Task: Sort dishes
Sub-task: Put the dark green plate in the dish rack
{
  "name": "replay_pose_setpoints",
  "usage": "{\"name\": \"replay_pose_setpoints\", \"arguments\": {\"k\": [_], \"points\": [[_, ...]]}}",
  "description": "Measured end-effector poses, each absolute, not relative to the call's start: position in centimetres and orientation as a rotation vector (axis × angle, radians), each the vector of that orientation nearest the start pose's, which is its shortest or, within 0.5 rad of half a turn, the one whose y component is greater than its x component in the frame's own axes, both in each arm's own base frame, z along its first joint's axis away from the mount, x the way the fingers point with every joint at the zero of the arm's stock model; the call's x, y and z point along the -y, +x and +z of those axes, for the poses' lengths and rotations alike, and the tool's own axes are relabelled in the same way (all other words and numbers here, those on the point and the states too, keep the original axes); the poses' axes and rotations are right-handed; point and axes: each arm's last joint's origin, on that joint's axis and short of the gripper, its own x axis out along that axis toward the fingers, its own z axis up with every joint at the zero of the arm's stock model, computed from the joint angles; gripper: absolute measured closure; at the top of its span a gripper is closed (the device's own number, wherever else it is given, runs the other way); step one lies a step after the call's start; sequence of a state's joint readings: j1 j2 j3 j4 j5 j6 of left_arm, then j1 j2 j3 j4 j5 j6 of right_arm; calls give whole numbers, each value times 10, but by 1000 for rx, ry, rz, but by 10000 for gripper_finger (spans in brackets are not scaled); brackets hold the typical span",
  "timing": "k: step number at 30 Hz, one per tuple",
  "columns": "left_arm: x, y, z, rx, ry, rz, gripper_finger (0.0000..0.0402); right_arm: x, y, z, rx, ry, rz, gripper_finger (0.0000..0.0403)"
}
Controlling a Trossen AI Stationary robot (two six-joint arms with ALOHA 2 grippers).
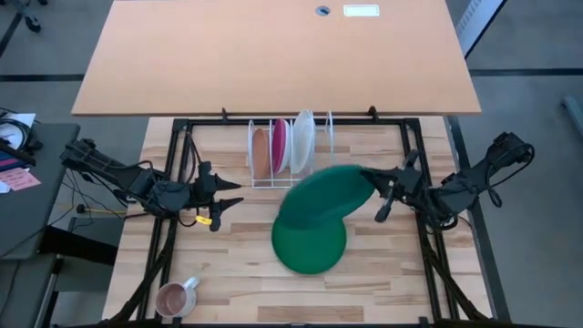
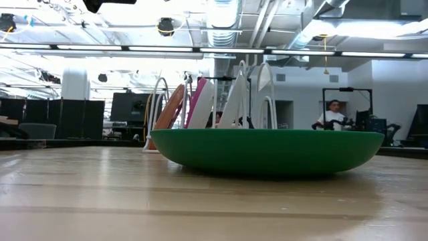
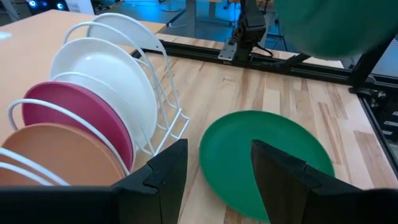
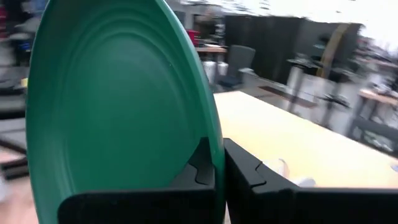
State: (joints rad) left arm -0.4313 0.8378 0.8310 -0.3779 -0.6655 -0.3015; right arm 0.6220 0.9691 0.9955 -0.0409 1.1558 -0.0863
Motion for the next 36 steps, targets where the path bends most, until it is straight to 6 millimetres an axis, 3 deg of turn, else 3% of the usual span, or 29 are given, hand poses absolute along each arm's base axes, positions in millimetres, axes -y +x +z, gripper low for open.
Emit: {"name": "replay_pose_setpoints", "arguments": {"k": [6,11,16,22,36], "points": [[56,165,325,-282,-99,277,230,-97,174,406,84,-402,-287,391],[56,165,327,-259,-113,274,230,-111,168,419,434,-822,170,391],[56,165,326,-269,-106,274,230,-101,148,430,682,-855,443,391],[56,165,326,-273,-107,275,230,-96,144,415,673,-798,901,391],[61,183,313,-333,-57,294,230,-77,160,414,652,-768,940,391]]}}
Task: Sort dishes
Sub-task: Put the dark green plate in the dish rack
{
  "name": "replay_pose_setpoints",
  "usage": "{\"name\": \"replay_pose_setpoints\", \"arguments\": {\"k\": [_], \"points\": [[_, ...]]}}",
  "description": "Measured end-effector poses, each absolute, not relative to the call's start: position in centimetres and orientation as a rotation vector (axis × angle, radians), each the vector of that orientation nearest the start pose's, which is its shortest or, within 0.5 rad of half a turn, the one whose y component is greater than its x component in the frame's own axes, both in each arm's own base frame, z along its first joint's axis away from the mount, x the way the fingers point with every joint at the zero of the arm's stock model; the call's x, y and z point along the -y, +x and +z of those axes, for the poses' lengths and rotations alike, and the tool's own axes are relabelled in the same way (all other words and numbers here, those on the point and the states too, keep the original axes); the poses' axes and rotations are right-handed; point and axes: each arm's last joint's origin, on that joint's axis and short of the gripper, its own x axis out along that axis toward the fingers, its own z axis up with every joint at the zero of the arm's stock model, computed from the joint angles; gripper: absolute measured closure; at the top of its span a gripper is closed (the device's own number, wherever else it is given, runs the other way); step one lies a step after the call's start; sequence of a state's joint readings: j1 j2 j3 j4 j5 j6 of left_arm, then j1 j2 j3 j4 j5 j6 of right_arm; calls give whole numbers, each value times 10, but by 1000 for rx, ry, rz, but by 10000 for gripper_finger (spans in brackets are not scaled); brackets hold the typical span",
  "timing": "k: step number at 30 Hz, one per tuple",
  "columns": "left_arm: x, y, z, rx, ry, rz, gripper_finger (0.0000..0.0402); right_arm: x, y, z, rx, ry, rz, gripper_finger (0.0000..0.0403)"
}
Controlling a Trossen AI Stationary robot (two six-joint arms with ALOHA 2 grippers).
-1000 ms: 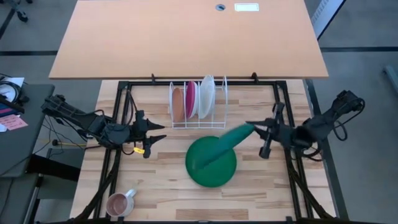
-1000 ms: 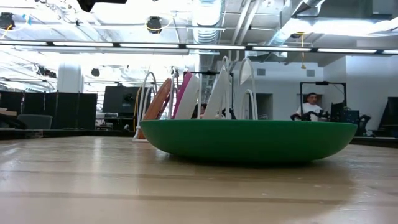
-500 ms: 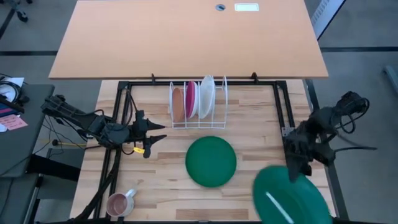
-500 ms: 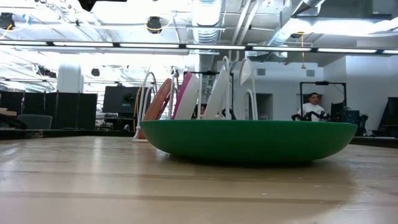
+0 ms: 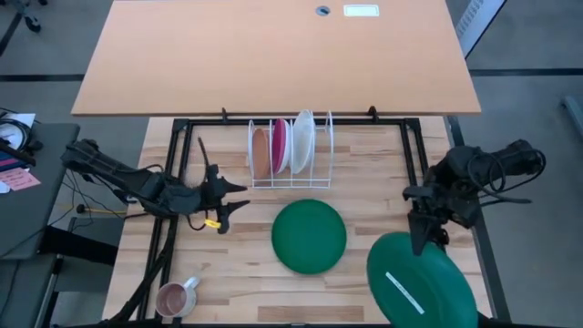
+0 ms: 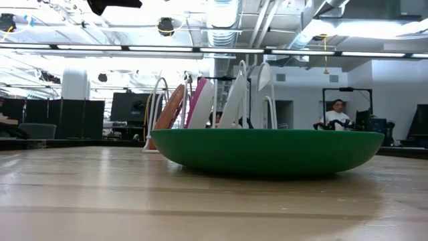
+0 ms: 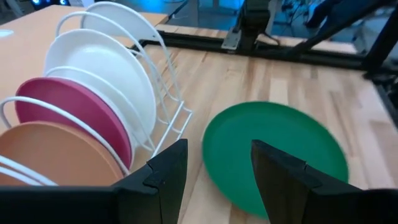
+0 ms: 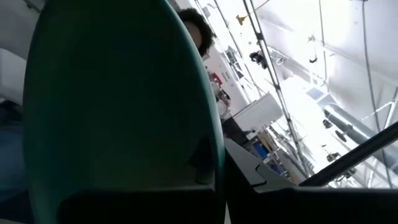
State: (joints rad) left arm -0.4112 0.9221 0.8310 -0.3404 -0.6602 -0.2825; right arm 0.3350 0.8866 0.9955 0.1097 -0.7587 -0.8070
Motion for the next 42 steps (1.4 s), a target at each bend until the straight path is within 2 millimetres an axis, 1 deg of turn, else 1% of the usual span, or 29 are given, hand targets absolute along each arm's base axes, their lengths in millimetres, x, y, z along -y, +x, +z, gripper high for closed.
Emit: {"name": "replay_pose_setpoints", "arguments": {"k": [6,11,17,24,32,36,39,42], "points": [[60,194,306,-368,-25,317,230,-75,164,416,661,-740,924,391],[60,195,309,-349,-23,306,230,-73,165,416,647,-732,915,391],[61,196,315,-325,-38,284,230,-72,163,422,693,-718,887,391],[61,195,315,-334,-43,277,230,-71,165,425,689,-701,799,391],[62,195,315,-339,-50,251,230,-73,173,421,661,-682,813,391],[62,195,315,-339,-54,252,230,-76,180,418,638,-674,808,391],[62,195,315,-338,-69,254,230,-79,187,417,610,-646,739,391],[62,195,314,-340,-67,253,230,-81,196,418,577,-573,602,391]]}}
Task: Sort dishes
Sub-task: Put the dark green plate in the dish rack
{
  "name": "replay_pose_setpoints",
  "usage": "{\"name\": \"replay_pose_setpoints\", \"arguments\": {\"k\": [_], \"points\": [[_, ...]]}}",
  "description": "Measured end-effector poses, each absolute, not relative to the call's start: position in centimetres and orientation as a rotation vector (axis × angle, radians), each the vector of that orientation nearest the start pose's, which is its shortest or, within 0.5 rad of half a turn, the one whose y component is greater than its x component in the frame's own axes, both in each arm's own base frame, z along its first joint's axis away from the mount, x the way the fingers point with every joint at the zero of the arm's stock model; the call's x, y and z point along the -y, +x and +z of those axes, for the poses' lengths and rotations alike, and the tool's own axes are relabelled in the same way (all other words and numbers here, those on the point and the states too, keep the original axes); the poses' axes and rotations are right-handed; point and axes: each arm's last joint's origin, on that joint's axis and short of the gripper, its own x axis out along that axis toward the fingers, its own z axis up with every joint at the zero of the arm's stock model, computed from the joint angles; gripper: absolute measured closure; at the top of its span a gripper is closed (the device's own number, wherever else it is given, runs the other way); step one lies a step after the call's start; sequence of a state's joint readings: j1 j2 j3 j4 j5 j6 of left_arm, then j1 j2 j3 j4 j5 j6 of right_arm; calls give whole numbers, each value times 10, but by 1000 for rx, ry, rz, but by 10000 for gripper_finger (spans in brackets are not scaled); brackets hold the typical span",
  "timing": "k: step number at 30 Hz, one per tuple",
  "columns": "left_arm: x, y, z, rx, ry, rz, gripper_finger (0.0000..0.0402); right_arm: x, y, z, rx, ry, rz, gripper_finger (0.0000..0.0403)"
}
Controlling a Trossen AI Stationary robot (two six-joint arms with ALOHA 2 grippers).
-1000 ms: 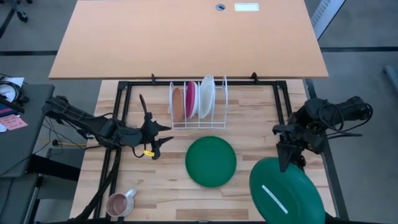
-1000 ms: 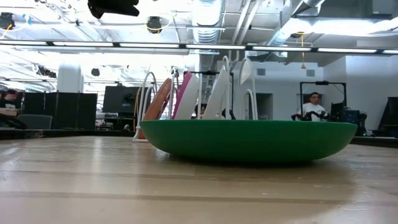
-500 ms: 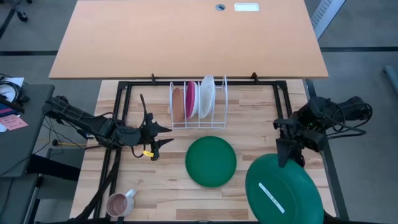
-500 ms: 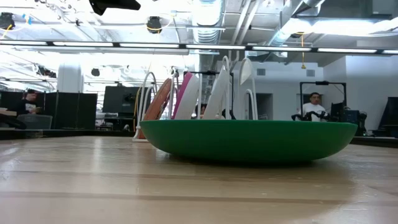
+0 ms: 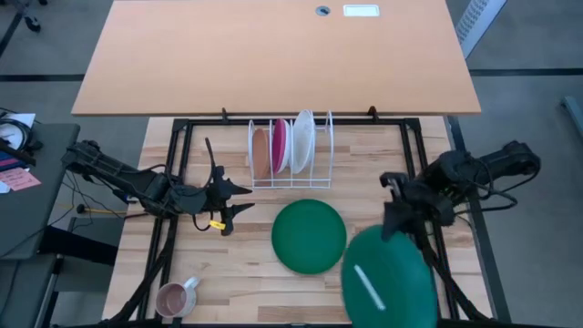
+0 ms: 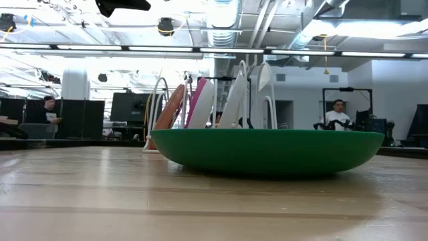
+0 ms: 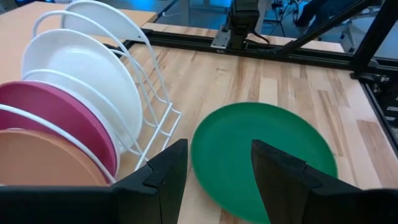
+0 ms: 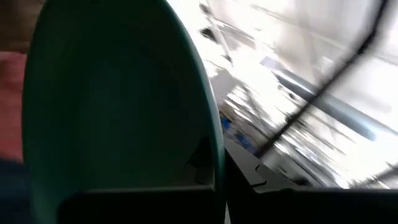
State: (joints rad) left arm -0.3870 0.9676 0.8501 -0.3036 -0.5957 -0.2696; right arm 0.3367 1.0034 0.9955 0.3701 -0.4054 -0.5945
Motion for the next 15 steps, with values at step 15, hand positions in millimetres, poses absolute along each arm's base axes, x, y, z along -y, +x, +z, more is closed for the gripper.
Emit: {"name": "replay_pose_setpoints", "arguments": {"k": [15], "points": [[61,194,310,-378,-79,265,230,-93,206,415,373,-107,-3,391]]}}
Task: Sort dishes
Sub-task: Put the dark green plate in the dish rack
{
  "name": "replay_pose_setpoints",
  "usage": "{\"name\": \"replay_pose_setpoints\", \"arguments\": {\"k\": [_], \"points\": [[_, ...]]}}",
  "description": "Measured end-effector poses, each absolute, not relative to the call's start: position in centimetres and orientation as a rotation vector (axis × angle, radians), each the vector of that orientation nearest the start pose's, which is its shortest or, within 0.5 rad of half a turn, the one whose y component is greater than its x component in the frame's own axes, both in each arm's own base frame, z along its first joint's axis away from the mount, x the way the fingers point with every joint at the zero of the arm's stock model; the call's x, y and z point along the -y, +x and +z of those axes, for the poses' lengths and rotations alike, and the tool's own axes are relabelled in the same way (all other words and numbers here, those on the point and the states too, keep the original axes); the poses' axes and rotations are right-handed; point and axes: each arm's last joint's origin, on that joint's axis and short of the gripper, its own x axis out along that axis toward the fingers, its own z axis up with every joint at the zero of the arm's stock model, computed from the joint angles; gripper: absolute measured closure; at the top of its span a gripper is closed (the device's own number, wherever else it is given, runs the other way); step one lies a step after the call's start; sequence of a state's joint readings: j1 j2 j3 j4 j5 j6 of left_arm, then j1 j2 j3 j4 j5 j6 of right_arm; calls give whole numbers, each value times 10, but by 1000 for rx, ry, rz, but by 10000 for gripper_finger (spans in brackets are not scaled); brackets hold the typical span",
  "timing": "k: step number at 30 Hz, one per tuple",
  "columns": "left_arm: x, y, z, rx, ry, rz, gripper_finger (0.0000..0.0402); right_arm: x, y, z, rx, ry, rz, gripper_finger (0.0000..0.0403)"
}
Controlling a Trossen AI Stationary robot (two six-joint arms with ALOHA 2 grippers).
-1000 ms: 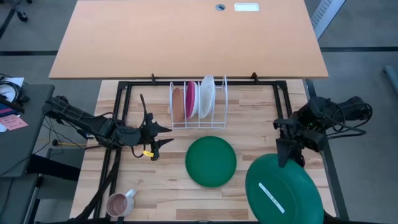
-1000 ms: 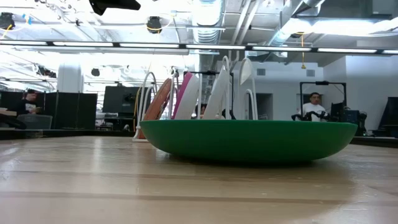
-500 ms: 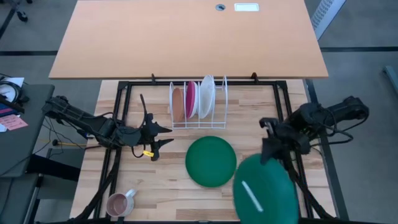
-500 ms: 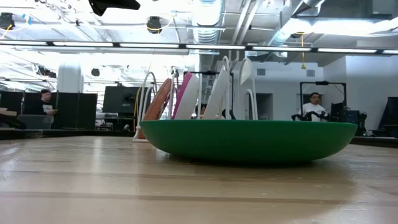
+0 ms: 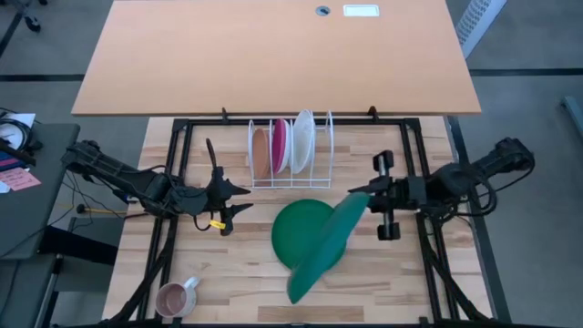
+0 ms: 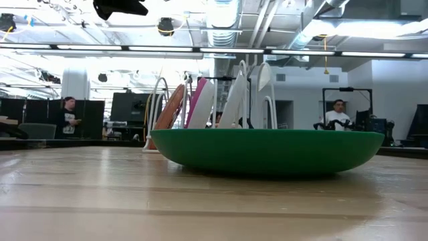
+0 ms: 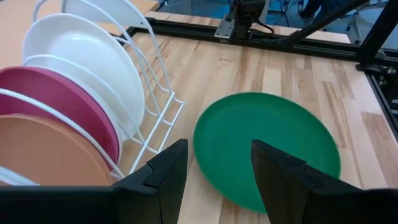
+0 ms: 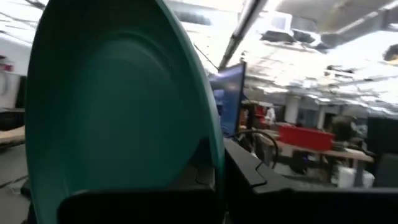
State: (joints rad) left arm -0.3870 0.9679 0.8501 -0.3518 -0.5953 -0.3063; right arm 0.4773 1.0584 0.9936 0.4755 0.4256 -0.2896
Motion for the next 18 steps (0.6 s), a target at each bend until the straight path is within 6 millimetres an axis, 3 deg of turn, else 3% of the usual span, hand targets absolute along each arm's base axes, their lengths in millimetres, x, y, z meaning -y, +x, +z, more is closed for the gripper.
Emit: {"name": "replay_pose_setpoints", "arguments": {"k": [6,18], "points": [[61,194,311,-375,-78,264,230,-99,197,419,371,-57,-91,391],[61,194,310,-376,-76,265,230,-92,195,416,287,-29,-373,391]]}}
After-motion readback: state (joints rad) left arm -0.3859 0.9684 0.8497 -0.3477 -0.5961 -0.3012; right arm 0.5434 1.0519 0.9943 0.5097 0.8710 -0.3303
